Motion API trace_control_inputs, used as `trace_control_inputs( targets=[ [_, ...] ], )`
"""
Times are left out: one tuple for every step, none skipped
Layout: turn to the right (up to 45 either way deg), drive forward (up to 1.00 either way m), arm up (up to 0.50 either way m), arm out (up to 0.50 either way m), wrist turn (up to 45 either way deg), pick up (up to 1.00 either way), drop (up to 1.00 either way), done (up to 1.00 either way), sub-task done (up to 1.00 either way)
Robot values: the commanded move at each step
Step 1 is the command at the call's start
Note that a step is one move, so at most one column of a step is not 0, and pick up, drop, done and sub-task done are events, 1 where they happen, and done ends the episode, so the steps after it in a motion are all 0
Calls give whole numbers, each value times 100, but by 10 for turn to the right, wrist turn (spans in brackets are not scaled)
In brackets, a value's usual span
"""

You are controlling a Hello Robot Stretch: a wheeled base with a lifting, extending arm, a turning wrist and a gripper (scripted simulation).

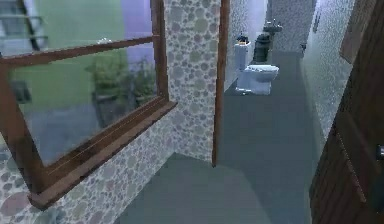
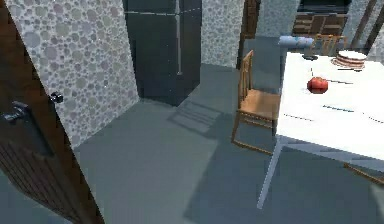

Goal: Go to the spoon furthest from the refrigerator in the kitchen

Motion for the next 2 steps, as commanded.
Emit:
trace_control_inputs(
  targets=[
    [-450, 0, 0, 0, 0, 0, 0, 0, 0],
    [-450, 0, 0, 0, 0, 0, 0, 0, 0]
  ],
)
